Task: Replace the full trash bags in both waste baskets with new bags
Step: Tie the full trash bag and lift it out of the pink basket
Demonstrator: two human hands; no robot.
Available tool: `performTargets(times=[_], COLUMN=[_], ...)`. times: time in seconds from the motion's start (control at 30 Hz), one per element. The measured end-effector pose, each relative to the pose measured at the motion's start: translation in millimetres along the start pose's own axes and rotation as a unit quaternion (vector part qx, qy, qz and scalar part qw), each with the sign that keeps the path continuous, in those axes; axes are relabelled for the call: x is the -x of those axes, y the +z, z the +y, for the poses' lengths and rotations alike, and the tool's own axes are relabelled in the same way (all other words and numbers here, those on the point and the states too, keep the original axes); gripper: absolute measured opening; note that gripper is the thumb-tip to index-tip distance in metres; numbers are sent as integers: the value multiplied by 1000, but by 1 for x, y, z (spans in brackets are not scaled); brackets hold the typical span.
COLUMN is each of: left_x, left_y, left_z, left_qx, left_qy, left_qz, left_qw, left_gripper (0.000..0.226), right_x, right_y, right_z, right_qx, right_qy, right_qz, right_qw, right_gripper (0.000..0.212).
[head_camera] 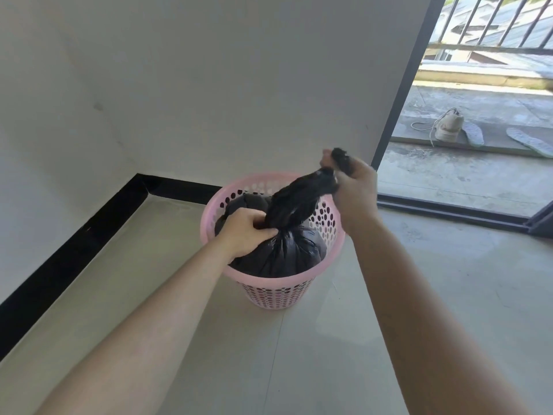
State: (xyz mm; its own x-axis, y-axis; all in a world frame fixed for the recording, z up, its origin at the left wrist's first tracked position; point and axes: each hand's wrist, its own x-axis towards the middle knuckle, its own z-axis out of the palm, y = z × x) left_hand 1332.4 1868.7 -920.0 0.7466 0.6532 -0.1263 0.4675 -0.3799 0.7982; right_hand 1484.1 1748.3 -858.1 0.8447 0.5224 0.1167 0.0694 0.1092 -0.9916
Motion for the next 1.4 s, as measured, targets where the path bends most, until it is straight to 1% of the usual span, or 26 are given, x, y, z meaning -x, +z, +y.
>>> performTargets(times=[0.07, 0.13, 0.2, 0.23, 0.27, 0.3, 0.33, 0.37, 0.4, 0.43, 0.47, 0.5, 0.6, 0.63, 0.67, 0.7, 0.73, 0.8, 0.87, 0.93, 1.07, 1.17, 1.2, 1.27, 1.33, 1.4], left_x=[0, -1, -2, -4, -6, -7, -8, -9, -10, -11, -11, -11, -10, -9, -8, -7, -6, -6, -6, -6, -7, -8, -9, -12, -16, -16], left_y=[1, 3, 4, 5, 5, 5, 4, 4, 3, 3, 3, 3, 5, 5, 5, 5, 5, 3, 2, 0, -1, -3, -4, -7, -11, -10], left_z=[-7, -8, -6, -6, -7, -7, -8, -9, -10, -11, -12, -11, -9, -8, -7, -6, -6, -5, -4, -2, 7, 8, 6, 5, 4, 10], left_qx=[7, 68, 139, 169, 190, 203, 212, 220, 227, 233, 237, 243, 269, 275, 279, 277, 274, 266, 264, 263, 272, 248, 224, 108, -12, 0], left_qy=[-24, -60, -81, -87, -90, -89, -87, -85, -83, -79, -74, -72, -60, -55, -52, -47, -43, -37, -33, -39, -72, -90, -89, -48, 23, 72], left_qz=[11, 20, 23, 30, 41, 51, 59, 63, 63, 62, 64, 69, 80, 78, 74, 68, 62, 57, 54, 56, 49, 15, 23, 117, 235, 271], left_qw=[1000, 996, 987, 981, 977, 974, 972, 970, 968, 967, 966, 965, 958, 957, 956, 957, 959, 962, 963, 962, 958, 964, 970, 986, 972, 960], left_gripper=[13, 16, 17, 19, 21, 23, 24, 26, 26, 27, 28, 28, 26, 24, 24, 24, 25, 25, 26, 31, 28, 27, 27, 29, 44, 52], right_x=[-6, -7, -8, -9, -10, -9, -8, -9, -8, -8, -6, -4, 5, 9, 11, 14, 14, 13, 11, 15, 22, 20, 19, 18, 19, 20], right_y=[-8, -11, -13, -13, -13, -13, -12, -12, -11, -10, -10, -9, 0, 4, 8, 12, 15, 18, 19, 20, 23, 25, 24, 21, 20, 21], right_z=[-12, -14, -5, 2, 9, 15, 22, 30, 37, 42, 45, 48, 47, 47, 49, 51, 56, 64, 68, 65, 58, 56, 56, 59, 64, 66], right_qx=[-86, -150, -141, -96, -40, 18, 83, 152, 218, 280, 343, 409, 588, 609, 601, 577, 546, 476, 358, 234, 158, 122, 123, 143, 170, 197], right_qy=[8, 30, 60, 86, 119, 153, 179, 185, 173, 145, 110, 77, 23, 28, 40, 50, 50, 14, -16, -26, -95, -83, -73, -61, -57, -55], right_qz=[53, 33, -14, -33, -50, -52, -36, -19, -14, -25, -38, -45, -49, -68, -94, -114, -125, -108, -103, -113, -108, -122, -127, -131, -133, -135], right_qw=[995, 988, 988, 991, 991, 987, 980, 971, 961, 949, 932, 908, 807, 790, 793, 807, 827, 873, 928, 965, 977, 981, 981, 979, 975, 969], right_gripper=[12, 3, 13, 27, 47, 68, 80, 81, 72, 56, 40, 33, 49, 55, 58, 57, 52, 32, 16, 15, 20, 21, 21, 20, 21, 23])
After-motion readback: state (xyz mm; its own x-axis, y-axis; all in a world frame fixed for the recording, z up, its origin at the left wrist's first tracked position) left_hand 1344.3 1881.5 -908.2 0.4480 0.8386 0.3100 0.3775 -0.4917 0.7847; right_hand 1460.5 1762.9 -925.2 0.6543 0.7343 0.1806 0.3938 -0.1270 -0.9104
